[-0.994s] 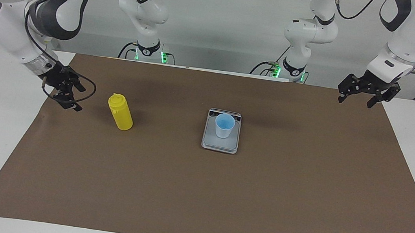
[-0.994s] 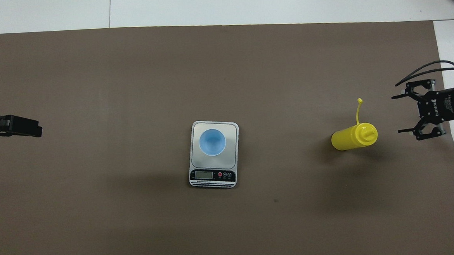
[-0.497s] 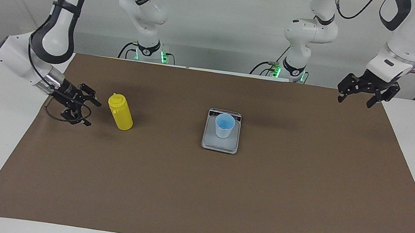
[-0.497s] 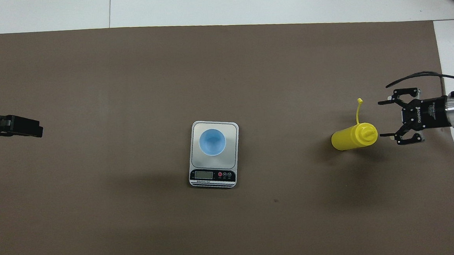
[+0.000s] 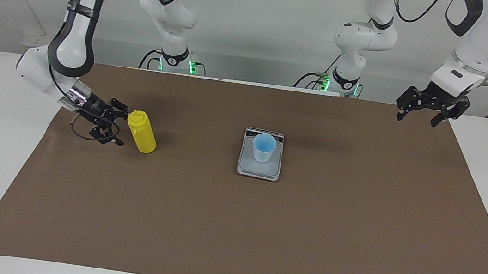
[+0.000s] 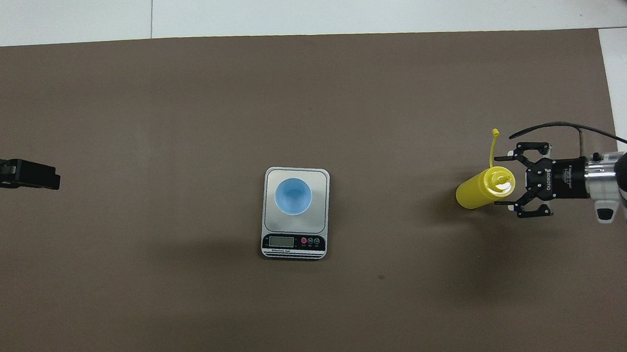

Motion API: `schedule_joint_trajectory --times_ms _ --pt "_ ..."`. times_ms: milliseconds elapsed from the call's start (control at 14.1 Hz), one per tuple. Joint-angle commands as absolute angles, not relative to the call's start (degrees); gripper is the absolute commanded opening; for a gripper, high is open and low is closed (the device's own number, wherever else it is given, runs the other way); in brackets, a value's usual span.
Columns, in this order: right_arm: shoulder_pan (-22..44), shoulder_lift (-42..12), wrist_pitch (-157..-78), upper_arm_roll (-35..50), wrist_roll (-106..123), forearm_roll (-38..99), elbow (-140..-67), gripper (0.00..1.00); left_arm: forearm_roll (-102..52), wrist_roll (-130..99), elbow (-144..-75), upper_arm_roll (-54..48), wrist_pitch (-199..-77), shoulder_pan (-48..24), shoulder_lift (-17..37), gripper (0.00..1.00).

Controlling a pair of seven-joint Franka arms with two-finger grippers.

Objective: Pour seasoning into cup on scale with both arms
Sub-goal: 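Open the right gripper and lower it around the yellow bottle, then grasp the yellow bottle with the right gripper and lift it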

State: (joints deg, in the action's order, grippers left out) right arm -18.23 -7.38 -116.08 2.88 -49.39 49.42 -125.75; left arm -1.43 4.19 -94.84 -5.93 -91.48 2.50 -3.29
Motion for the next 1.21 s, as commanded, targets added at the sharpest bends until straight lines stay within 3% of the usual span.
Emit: schedule_joint_trajectory --times_ms 0,284,355,426,497,852,1136 --pt "-17.14 -5.19 -117.95 3.08 -47.73 51.59 -128.58 1.00 -1.76 4.75 -94.66 -6.24 -91.05 2.90 -3.69 1.00" --pt "-14.51 -5.19 -118.56 3.08 -47.55 51.59 -128.85 1.00 -1.76 4.75 -94.66 -6.24 -91.05 2.90 -3.69 1.00" --pt "-13.89 -5.19 -118.56 3.08 -46.94 51.59 -128.85 0.90 -1.76 4.75 -94.66 -6.24 -91.05 2.90 -3.69 1.00" --pt "-12.93 -5.19 -118.83 3.08 -44.58 51.42 -128.76 0.62 -1.67 4.75 -94.75 -6.24 -91.05 2.90 -3.78 1.00" --pt "-11.79 -5.36 -119.61 2.99 -43.60 51.42 -128.41 0.01 -1.67 4.75 -94.66 -6.24 -91.05 2.90 -3.78 1.00" --pt "-4.50 -4.49 -124.08 2.99 -47.61 42.39 -127.18 0.00 -1.67 4.75 -94.66 -6.24 -91.05 2.90 -3.78 1.00" --pt "2.45 -3.78 -126.21 3.08 -65.17 28.61 -122.10 0.00 -1.67 4.83 -94.75 -6.24 -91.05 2.90 -3.78 1.00"
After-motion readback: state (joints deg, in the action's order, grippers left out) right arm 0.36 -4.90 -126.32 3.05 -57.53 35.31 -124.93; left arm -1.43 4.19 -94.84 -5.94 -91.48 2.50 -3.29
